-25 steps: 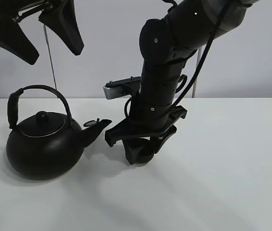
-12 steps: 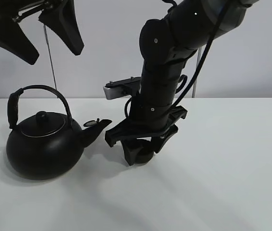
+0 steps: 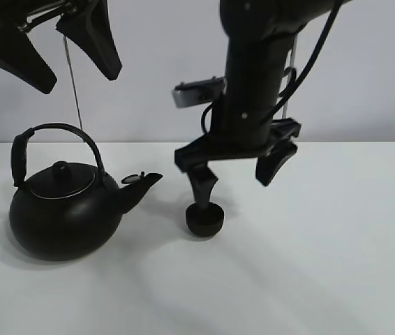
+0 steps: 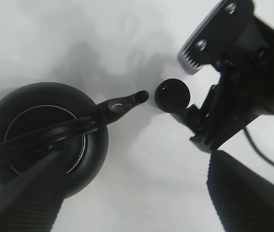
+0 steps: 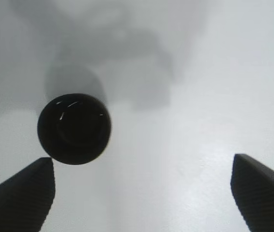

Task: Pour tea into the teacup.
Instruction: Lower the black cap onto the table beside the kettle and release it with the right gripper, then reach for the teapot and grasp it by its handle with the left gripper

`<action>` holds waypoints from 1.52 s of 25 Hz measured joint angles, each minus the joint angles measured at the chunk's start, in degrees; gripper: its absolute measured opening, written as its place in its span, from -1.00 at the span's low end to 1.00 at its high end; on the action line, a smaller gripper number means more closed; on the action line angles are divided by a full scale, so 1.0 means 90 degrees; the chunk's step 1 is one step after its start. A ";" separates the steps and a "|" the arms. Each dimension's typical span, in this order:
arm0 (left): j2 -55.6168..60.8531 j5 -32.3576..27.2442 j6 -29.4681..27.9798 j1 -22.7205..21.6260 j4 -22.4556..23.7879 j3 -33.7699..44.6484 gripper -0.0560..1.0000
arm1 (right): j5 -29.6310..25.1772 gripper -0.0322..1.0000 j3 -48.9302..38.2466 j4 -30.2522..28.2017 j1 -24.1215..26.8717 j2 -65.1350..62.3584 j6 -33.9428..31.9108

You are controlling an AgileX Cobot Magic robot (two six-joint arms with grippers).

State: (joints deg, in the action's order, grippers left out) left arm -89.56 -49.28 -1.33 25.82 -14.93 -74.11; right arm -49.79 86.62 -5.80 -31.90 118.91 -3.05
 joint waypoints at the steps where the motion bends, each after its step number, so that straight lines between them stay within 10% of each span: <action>1: 0.0000 0.0000 0.0000 0.0000 0.0000 0.0000 0.20 | -0.0092 0.38 0.0000 -0.0006 0.0134 -0.0181 -0.0126; 10: 0.0000 0.0000 0.0000 0.0000 0.0000 0.0000 0.20 | -0.0302 0.39 0.0019 0.1257 0.1277 -0.1668 -0.0518; 38: 0.0000 0.0000 0.0000 0.0000 0.0000 0.0000 0.20 | -0.0341 0.39 0.0011 0.1573 0.1309 -0.1760 -0.0536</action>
State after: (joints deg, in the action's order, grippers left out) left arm -89.56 -49.28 -1.33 25.82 -14.93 -74.11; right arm -52.86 86.72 8.36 -20.12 103.07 -7.88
